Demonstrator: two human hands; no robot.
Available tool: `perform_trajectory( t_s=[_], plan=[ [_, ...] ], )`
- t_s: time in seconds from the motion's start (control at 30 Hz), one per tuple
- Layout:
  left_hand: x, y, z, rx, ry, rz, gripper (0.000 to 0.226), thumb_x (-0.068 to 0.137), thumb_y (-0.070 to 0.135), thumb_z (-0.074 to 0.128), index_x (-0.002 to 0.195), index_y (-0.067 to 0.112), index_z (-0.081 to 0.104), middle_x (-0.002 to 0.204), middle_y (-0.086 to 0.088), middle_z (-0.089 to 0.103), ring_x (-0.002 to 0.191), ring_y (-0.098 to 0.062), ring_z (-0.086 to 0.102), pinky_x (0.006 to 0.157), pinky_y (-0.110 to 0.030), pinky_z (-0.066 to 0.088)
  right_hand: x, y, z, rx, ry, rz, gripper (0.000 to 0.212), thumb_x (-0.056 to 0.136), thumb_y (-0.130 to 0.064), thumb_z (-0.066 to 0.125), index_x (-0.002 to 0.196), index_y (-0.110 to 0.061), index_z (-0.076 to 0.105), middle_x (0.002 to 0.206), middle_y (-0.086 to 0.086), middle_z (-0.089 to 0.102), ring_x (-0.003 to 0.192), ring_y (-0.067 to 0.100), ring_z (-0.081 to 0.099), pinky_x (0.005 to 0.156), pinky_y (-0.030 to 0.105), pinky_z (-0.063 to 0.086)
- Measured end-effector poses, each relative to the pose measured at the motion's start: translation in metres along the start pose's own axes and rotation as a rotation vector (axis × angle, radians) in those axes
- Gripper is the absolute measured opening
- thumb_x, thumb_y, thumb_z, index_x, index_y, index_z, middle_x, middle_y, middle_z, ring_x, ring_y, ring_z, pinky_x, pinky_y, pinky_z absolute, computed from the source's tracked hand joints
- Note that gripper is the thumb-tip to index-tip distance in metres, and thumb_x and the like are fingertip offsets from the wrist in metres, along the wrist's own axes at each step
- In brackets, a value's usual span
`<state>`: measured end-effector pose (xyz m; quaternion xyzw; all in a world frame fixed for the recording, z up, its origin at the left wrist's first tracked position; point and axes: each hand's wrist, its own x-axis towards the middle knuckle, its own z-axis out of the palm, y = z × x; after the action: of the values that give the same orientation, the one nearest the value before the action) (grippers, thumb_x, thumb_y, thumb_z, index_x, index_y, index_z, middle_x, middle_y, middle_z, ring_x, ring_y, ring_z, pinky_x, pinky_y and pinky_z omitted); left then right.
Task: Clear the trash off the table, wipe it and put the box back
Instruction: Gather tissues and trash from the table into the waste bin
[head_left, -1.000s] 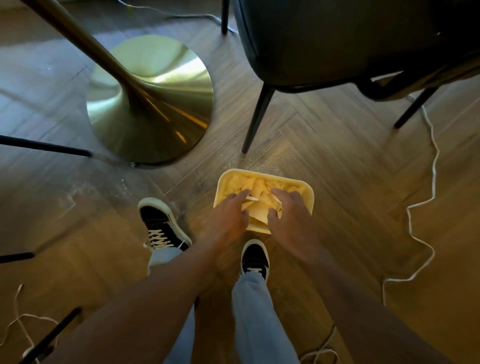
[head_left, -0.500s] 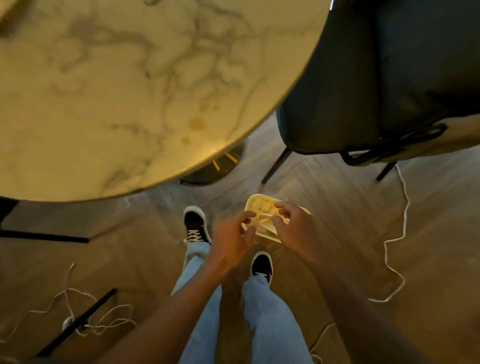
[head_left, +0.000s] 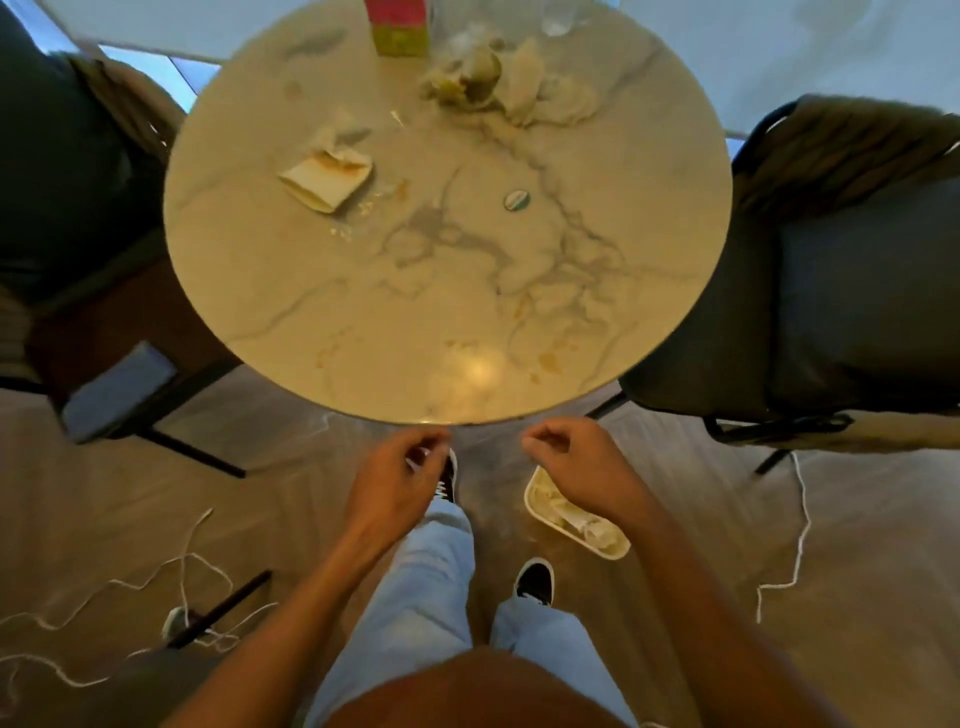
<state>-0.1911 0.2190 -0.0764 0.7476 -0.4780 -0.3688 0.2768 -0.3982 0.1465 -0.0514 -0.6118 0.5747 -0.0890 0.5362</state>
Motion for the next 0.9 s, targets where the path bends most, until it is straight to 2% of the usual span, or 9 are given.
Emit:
perform_trajectory(
  t_s=[0.1,0.23,0.3,0.4,0.47,0.57,0.67,0.77,0.9],
  plan=[
    [0.024,0.009,-0.027,-0.066,0.072,0.020,0.012,0.088,0.023,0.065,0.094,0.033,0.068,0.089,0.018,0.067,0.077,0.002,0.060,0.064,-0.007,0.041,0.031,-0.039,-0.007,0.023,0.002,-0.069,0.008,0.089,-0.021,0.063,0.088,-0.026,0.070,0.077,-0.010,0.067,0.080,0.012,0.065,0.080,0.035,0.054],
    [0.069,0.016,-0.058,-0.085,0.130,0.041,0.014,0.088,0.017,0.065,0.098,0.024,0.072,0.094,0.012,0.069,0.077,-0.001,0.061,0.068,-0.013,0.045,0.095,-0.082,-0.026,-0.105,0.204,-0.148,0.016,0.089,-0.023,0.063,0.102,-0.019,0.071,0.088,-0.006,0.065,0.076,0.005,0.059,0.070,0.014,0.045],
    [0.095,0.017,-0.072,-0.073,0.163,0.038,0.015,0.087,0.018,0.066,0.100,0.023,0.071,0.095,0.010,0.069,0.077,-0.002,0.060,0.071,-0.017,0.047,0.134,-0.098,-0.037,-0.156,0.309,-0.127,0.020,0.090,-0.024,0.062,0.108,-0.017,0.069,0.093,-0.002,0.065,0.078,0.006,0.056,0.069,0.014,0.040],
    [0.136,0.013,-0.091,-0.057,0.217,0.032,0.020,0.086,0.021,0.067,0.106,0.024,0.069,0.096,0.008,0.067,0.074,-0.004,0.058,0.073,-0.025,0.050,0.188,-0.113,-0.051,-0.203,0.418,-0.058,0.027,0.088,-0.025,0.063,0.113,-0.016,0.067,0.093,0.003,0.066,0.085,0.015,0.059,0.078,0.021,0.040],
    [0.162,0.008,-0.103,0.004,0.241,0.070,0.030,0.086,0.020,0.066,0.115,0.025,0.064,0.099,0.006,0.061,0.071,-0.005,0.055,0.072,-0.028,0.048,0.217,-0.121,-0.058,-0.244,0.445,-0.022,0.029,0.088,-0.024,0.063,0.116,-0.018,0.066,0.093,0.005,0.066,0.092,0.022,0.062,0.078,0.024,0.040],
    [0.191,0.002,-0.119,0.140,0.237,0.111,0.045,0.087,0.017,0.064,0.130,0.028,0.053,0.106,0.006,0.049,0.073,-0.008,0.049,0.069,-0.024,0.040,0.247,-0.124,-0.064,-0.334,0.462,-0.008,0.032,0.088,-0.025,0.060,0.119,-0.021,0.065,0.111,0.012,0.066,0.105,0.029,0.060,0.086,0.031,0.044],
    [0.211,0.000,-0.133,0.229,0.189,0.105,0.052,0.089,0.013,0.059,0.136,0.031,0.047,0.111,0.002,0.042,0.074,-0.013,0.049,0.067,-0.027,0.043,0.263,-0.122,-0.068,-0.401,0.422,0.050,0.035,0.090,-0.029,0.057,0.125,-0.023,0.062,0.120,0.016,0.061,0.113,0.033,0.056,0.092,0.034,0.043],
    [0.225,-0.002,-0.139,0.307,0.124,0.132,0.051,0.089,0.010,0.057,0.136,0.028,0.049,0.109,-0.002,0.043,0.076,-0.018,0.051,0.067,-0.032,0.048,0.270,-0.125,-0.072,-0.407,0.417,0.068,0.031,0.087,-0.027,0.062,0.117,-0.021,0.066,0.117,0.016,0.062,0.110,0.033,0.057,0.090,0.035,0.044],
    [0.235,0.001,-0.139,0.345,0.113,0.177,0.042,0.090,0.013,0.057,0.131,0.024,0.055,0.102,-0.004,0.046,0.073,-0.023,0.054,0.063,-0.035,0.051,0.275,-0.136,-0.078,-0.387,0.413,0.085,0.019,0.078,-0.017,0.070,0.097,-0.015,0.069,0.104,0.011,0.068,0.099,0.031,0.061,0.077,0.033,0.044]
  ],
)
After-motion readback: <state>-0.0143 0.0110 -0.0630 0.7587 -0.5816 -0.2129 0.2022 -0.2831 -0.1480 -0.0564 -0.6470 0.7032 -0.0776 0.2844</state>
